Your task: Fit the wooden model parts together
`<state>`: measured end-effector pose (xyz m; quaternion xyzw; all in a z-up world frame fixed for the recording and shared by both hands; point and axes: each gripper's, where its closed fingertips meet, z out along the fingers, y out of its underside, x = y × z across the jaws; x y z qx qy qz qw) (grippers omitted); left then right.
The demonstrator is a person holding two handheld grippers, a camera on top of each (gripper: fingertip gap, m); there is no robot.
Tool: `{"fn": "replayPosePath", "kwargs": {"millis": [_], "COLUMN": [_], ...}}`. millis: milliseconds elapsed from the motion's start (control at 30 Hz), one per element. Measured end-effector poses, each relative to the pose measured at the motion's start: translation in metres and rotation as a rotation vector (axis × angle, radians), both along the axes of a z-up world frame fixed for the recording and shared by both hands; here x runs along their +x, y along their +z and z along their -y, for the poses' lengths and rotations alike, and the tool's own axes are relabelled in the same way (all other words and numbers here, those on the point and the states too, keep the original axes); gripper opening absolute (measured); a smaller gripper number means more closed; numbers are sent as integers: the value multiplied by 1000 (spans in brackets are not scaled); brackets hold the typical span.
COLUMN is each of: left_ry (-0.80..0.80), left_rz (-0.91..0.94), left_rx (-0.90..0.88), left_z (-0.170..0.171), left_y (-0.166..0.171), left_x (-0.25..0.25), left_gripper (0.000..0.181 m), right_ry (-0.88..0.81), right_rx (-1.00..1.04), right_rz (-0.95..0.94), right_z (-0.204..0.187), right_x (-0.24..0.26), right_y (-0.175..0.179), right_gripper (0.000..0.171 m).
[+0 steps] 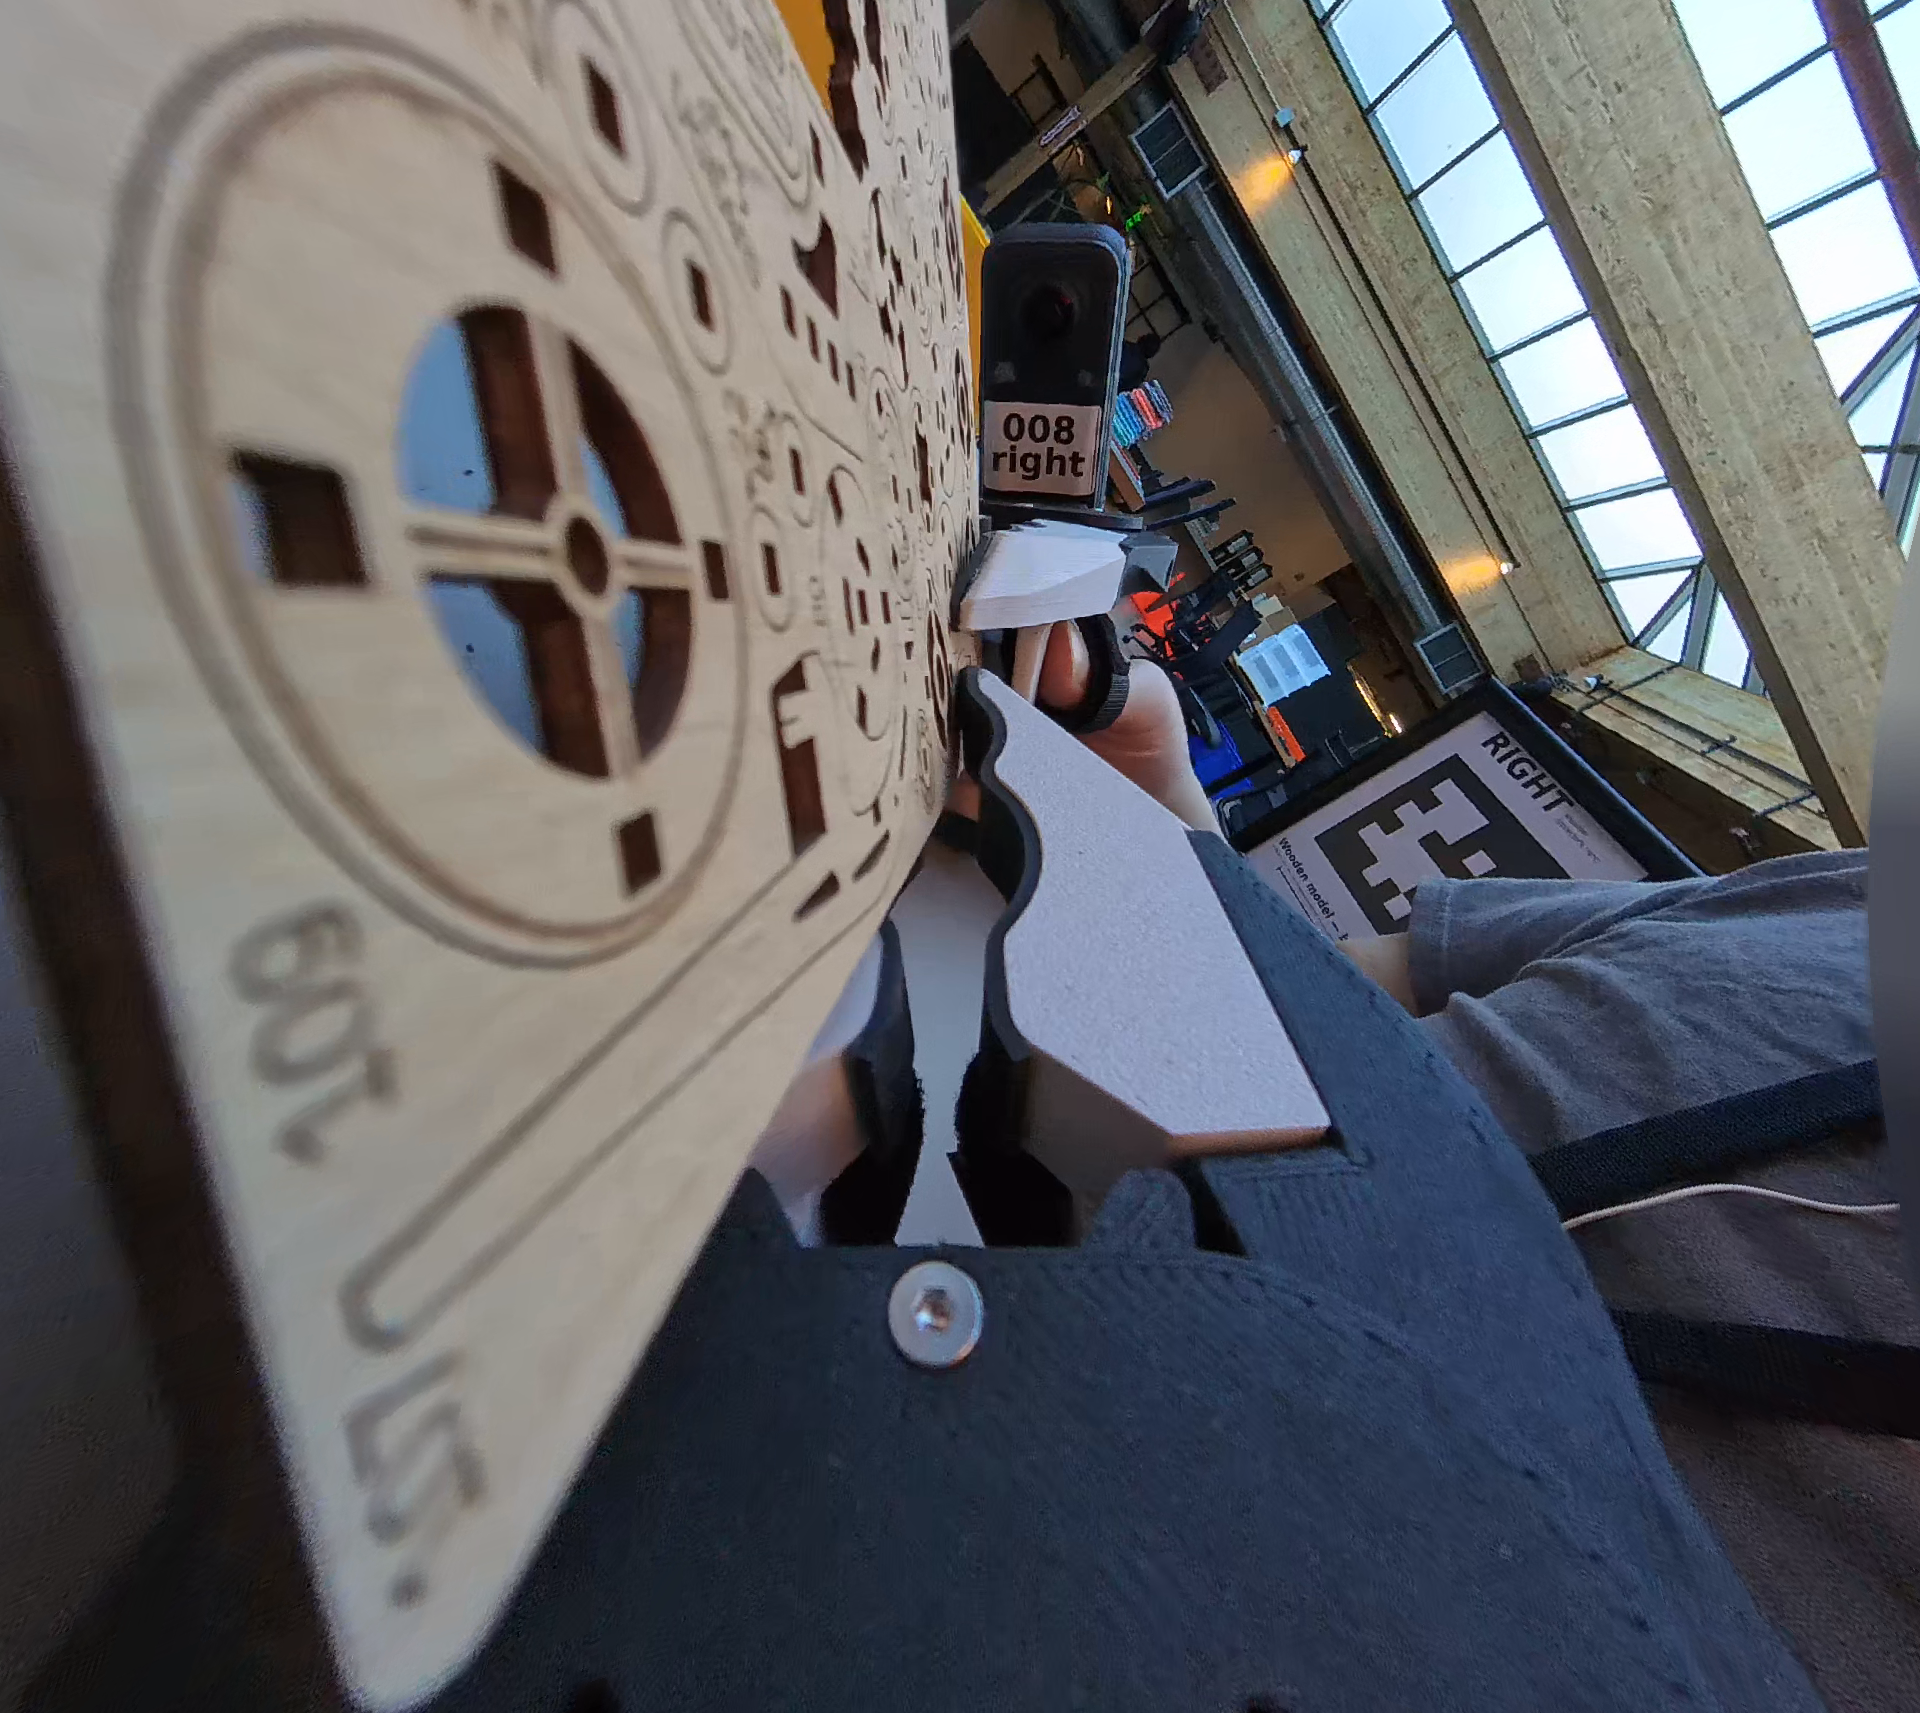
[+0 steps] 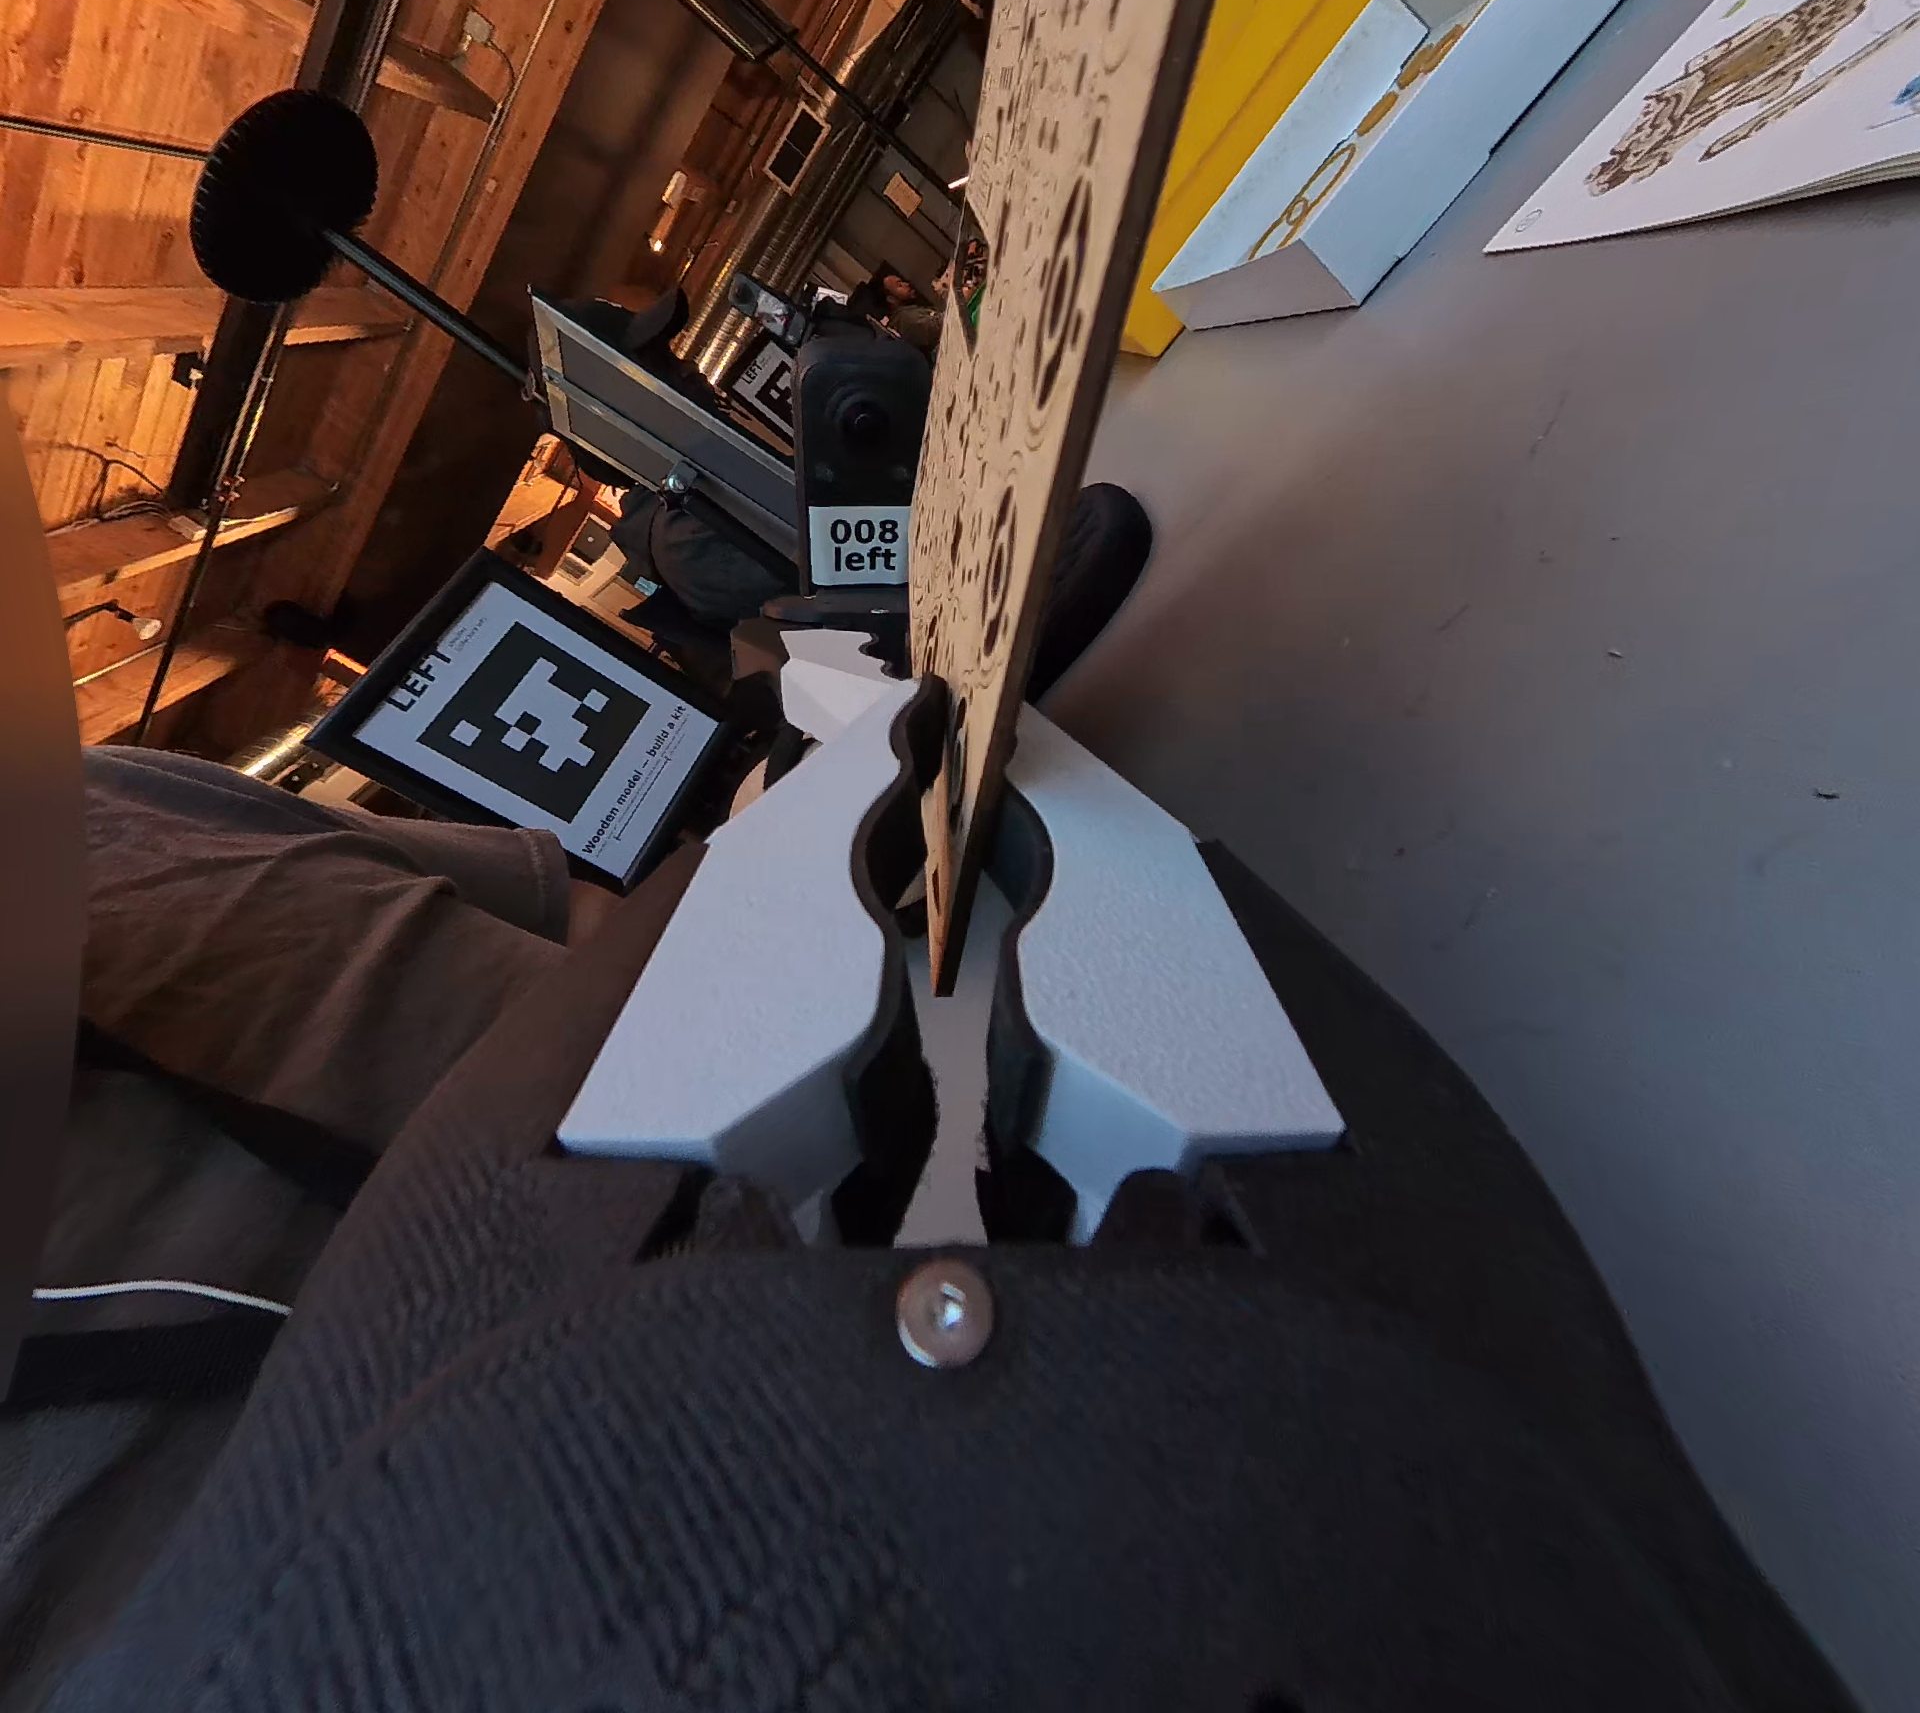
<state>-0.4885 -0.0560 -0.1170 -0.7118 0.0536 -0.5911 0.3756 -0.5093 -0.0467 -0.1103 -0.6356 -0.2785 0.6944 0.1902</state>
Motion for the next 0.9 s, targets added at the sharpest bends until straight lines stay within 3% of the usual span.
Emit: {"fn": "replayPosePath", "kwargs": {"millis": [233, 400, 467, 567, 767, 900], "left_ry": [1, 8, 15, 19, 57, 106], "left_rz": [2, -9, -11, -10, 16, 152], "left_rx": [-10, 73, 71, 65, 113, 125], "left_z": [-1, -1, -2, -2, -6, -9], "left_y": [-1, 6, 6, 5, 13, 27], "left_x": [-1, 2, 2, 0, -5, -22], "left_gripper": [0, 0, 0, 34, 17, 11], "right_ry": [-14, -50, -66, -73, -37, -14], "right_rx": [39, -49, -57, -46, -64, -53], "right_rz": [17, -101, -92, -81, -87, -86], "right_z": [-1, -6, -9, -9, -5, -1], "right_x": [0, -1, -2, -5, -2, -2], "right_y": [-2, 14, 13, 11, 12, 12], "right_gripper": [3, 11, 4, 5, 1, 1]}}
